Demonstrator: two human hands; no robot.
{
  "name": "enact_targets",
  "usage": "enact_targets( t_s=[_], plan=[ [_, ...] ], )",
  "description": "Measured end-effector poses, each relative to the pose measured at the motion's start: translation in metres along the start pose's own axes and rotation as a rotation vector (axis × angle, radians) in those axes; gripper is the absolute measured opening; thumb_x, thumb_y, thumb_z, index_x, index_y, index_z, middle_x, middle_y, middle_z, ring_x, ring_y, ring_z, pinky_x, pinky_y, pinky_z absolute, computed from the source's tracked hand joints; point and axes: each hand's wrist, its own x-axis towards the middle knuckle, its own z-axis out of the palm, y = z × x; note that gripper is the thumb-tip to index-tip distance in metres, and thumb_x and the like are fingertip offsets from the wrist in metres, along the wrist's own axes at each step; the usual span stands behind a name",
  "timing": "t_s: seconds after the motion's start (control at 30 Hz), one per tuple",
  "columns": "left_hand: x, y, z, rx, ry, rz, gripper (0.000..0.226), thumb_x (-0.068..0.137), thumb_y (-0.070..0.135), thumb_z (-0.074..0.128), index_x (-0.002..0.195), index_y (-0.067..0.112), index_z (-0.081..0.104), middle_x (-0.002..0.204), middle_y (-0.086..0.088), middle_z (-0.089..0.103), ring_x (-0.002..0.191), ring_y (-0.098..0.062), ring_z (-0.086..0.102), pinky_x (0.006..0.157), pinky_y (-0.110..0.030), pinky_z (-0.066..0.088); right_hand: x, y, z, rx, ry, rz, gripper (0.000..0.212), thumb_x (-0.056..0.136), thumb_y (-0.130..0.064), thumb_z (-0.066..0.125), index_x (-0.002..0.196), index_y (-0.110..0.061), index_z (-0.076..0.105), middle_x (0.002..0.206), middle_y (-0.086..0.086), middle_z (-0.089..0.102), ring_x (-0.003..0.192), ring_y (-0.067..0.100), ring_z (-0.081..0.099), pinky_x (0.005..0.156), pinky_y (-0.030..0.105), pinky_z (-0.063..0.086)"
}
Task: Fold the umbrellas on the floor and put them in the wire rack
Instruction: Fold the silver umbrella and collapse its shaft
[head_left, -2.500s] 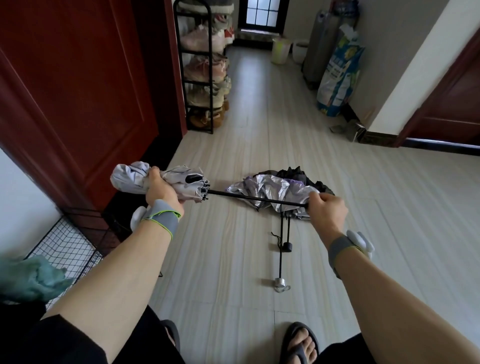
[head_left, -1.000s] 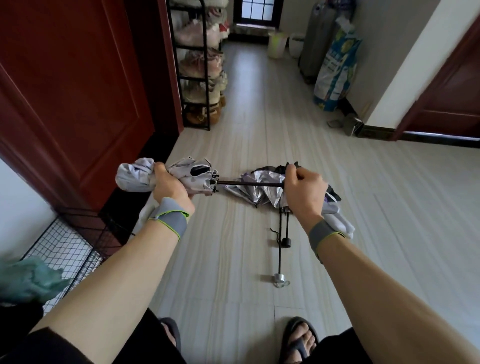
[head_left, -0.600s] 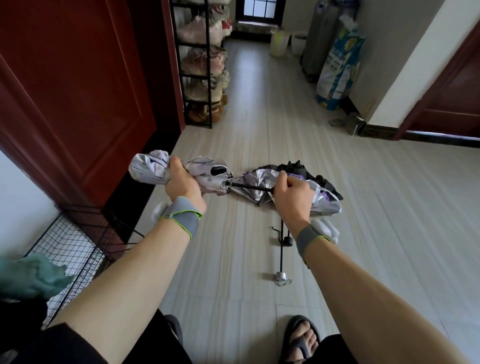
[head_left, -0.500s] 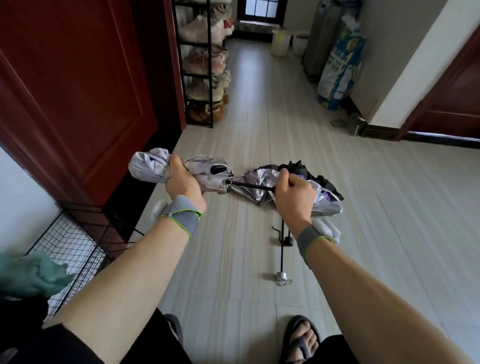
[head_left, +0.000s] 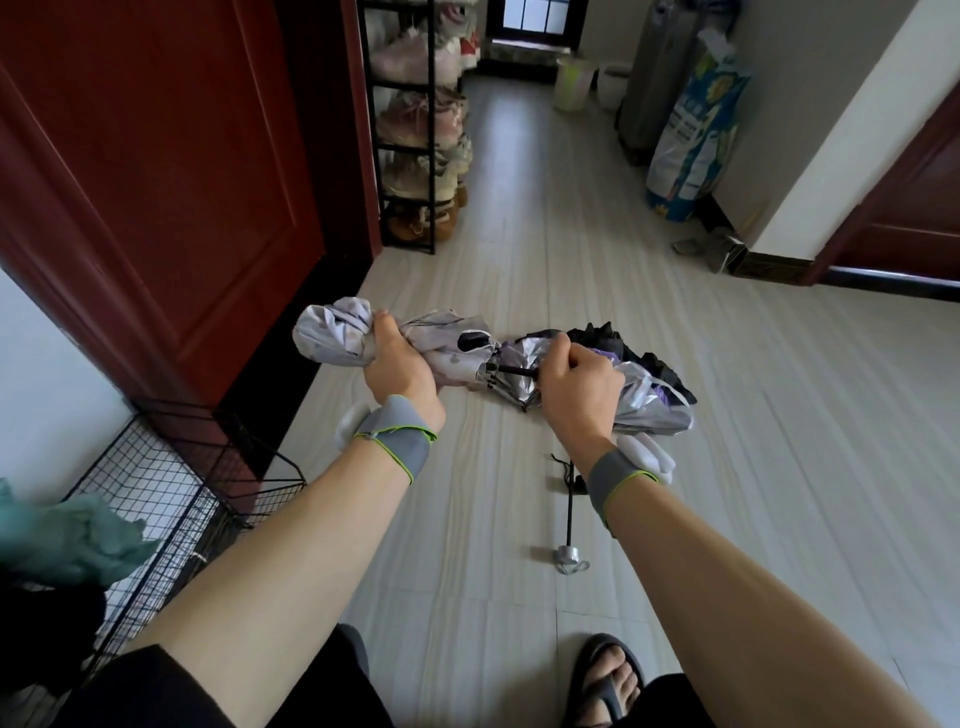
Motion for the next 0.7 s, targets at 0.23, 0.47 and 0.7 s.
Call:
enact_targets(
  t_s=[0.23, 0.47, 0.7],
  plan=[
    [0.001, -0.004, 0.003, 0.061, 0.023, 0.085, 0.058, 0.056, 0.071, 0.062, 0.094, 0.028, 0.072, 0.089, 0.006, 0.078, 0.088, -0.02, 0.074, 0.088, -0.045, 0.059, 0.007, -0.011, 0.0, 0.025, -0.422, 0.504, 0.039, 0.093, -0.016, 0.049, 0.056, -0.008, 0.058, 0.048, 0.002, 0.059, 0.056, 0.027, 0.05, 0.052, 0.028, 0.039],
    [-0.005, -0.002, 0.004, 0.022, 0.013, 0.006, 0.062, 0.065, 0.071, 0.061, 0.106, 0.025, 0.072, 0.099, 0.001, 0.077, 0.088, -0.021, 0.074, 0.082, -0.04, 0.062, -0.004, -0.013, 0.007, -0.051, -0.05, -0.022, 0.055, 0.104, -0.029, 0.043, 0.052, -0.009, 0.039, 0.051, 0.01, 0.049, 0.058, 0.027, 0.047, 0.063, 0.039, 0.041],
    [-0.01, -0.005, 0.004, 0.051, 0.032, 0.075, 0.066, 0.053, 0.075, 0.061, 0.1, 0.03, 0.071, 0.092, 0.008, 0.077, 0.089, -0.018, 0.073, 0.089, -0.043, 0.059, 0.0, -0.019, 0.004, 0.022, -0.334, 0.378, 0.041, 0.1, -0.024, 0.045, 0.062, -0.011, 0.056, 0.065, 0.005, 0.057, 0.071, 0.028, 0.054, 0.073, 0.034, 0.047]
  ],
)
